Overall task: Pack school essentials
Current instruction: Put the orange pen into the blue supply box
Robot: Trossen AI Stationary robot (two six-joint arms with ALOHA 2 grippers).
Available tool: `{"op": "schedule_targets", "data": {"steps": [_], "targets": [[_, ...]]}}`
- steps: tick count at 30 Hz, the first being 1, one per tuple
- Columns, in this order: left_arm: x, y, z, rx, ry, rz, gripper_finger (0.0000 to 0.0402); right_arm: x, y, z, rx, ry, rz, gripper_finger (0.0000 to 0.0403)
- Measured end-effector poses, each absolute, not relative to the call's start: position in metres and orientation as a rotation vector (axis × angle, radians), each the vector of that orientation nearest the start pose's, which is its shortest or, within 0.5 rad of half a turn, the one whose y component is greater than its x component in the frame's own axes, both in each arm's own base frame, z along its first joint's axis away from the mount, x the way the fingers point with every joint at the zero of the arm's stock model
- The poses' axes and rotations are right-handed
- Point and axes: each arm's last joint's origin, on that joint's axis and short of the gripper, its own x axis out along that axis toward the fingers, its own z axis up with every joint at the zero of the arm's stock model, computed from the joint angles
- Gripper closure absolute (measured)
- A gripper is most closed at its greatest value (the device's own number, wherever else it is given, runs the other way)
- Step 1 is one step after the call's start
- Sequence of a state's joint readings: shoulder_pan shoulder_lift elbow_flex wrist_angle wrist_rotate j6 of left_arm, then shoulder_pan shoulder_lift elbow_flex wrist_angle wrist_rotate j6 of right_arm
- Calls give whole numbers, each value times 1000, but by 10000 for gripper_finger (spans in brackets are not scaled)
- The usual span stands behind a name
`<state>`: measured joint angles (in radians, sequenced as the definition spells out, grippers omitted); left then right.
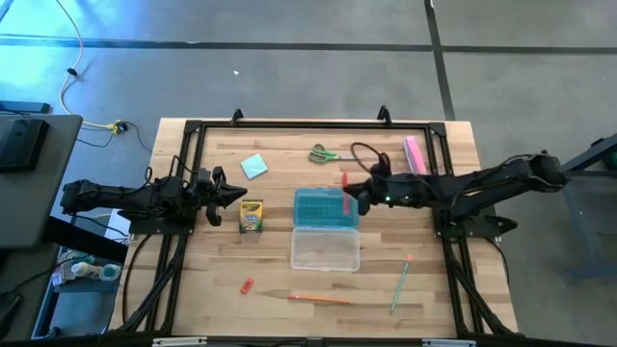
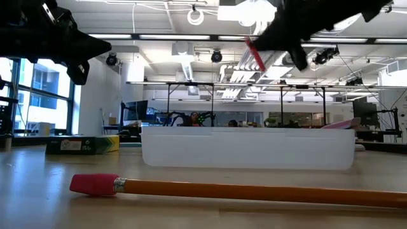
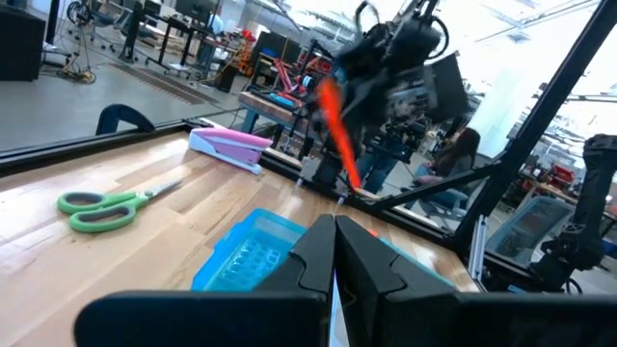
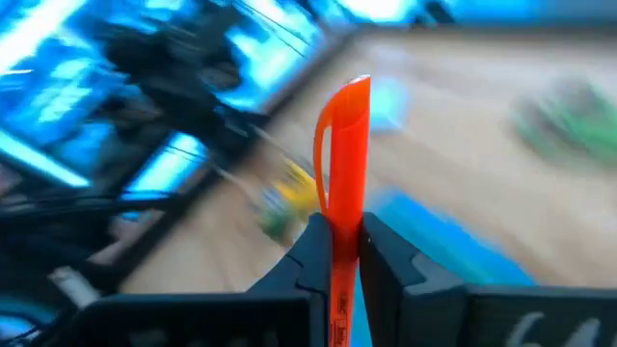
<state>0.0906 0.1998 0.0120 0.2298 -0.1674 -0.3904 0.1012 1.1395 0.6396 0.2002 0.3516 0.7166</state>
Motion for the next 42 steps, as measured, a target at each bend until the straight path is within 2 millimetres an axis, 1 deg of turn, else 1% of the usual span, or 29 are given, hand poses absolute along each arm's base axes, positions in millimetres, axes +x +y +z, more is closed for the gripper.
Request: {"op": "schedule_targets", "data": {"steps": [3, 5, 8, 12, 15, 19, 23, 28, 31, 37, 39, 42], "targets": [[108, 15, 173, -390, -92, 247, 401, 254, 23, 258, 497, 99, -235, 387], [108, 15, 173, -390, -92, 247, 401, 262, 30, 256, 463, 123, -201, 387], [108, 15, 173, -390, -92, 248, 401, 278, 42, 253, 429, 241, -169, 387], [108, 15, 173, -390, -92, 248, 401, 300, 56, 253, 367, 466, -173, 387], [108, 15, 173, -390, -93, 248, 401, 316, 63, 252, 330, 653, -148, 386], [108, 15, 173, -390, -92, 249, 401, 334, 69, 244, 259, 856, -68, 386], [108, 15, 173, -390, -92, 250, 401, 352, 75, 235, 182, 952, 5, 386], [108, 15, 173, -390, -94, 249, 401, 372, 80, 221, 85, 1004, 60, 386], [108, 15, 173, -390, -96, 248, 401, 378, 81, 208, 46, 1037, 78, 386], [108, 15, 174, -390, -97, 247, 401, 379, 82, 191, 32, 1112, 80, 386], [108, 15, 174, -390, -97, 247, 401, 379, 82, 189, 32, 1126, 77, 381], [108, 15, 174, -390, -97, 247, 401, 379, 82, 189, 33, 1121, 78, 360]]}}
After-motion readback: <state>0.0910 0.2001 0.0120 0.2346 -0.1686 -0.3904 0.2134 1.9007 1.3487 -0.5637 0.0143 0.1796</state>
